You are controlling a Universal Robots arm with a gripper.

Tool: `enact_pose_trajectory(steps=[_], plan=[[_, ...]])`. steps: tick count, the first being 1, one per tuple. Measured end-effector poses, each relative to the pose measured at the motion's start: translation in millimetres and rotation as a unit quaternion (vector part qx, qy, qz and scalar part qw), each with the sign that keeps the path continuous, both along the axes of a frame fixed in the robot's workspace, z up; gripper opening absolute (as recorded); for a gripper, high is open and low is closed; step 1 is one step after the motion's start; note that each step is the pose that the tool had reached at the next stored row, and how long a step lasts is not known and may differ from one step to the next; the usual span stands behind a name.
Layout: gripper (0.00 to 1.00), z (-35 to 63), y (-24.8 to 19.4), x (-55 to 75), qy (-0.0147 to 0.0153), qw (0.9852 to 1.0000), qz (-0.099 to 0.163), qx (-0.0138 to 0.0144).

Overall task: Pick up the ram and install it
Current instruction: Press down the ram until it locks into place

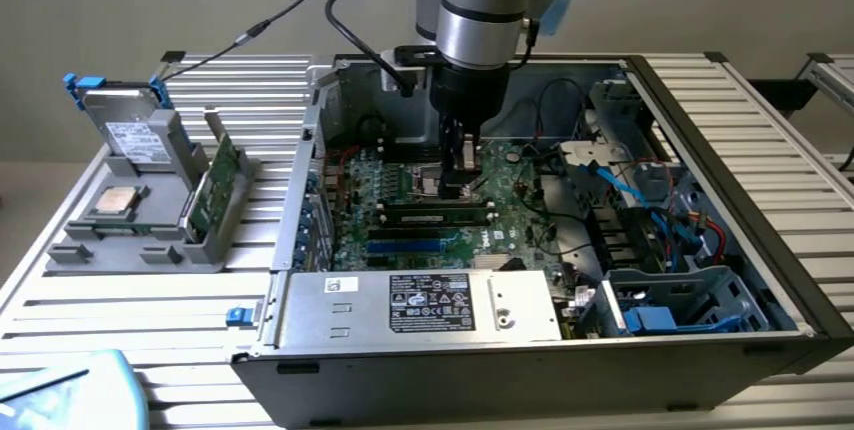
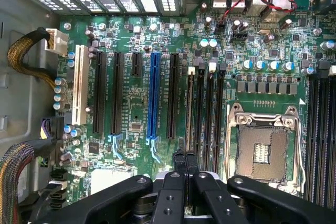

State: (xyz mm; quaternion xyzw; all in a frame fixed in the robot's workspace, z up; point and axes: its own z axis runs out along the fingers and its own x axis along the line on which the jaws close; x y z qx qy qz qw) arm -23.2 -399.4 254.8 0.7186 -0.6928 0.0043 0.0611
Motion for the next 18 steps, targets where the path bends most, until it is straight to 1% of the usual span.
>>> enact_pose_trajectory(steps=[4, 7, 10, 12, 14, 16, 18], plan=[[0.11, 0.0, 0.0, 0.2, 0.0000, 1.0000, -0.003, 0.0000], [0.11, 0.0, 0.0, 0.2, 0.0000, 0.9997, -0.025, 0.0000], [0.11, 0.0, 0.0, 0.2, 0.0000, 0.9989, -0.048, 0.0000], [0.11, 0.0, 0.0, 0.2, 0.0000, 0.9980, -0.063, 0.0000], [0.11, 0.0, 0.0, 0.2, 0.0000, 0.9969, -0.079, 0.0000], [0.11, 0.0, 0.0, 0.2, 0.0000, 0.9955, -0.095, 0.0000], [0.11, 0.0, 0.0, 0.2, 0.0000, 0.9937, -0.112, 0.0000]])
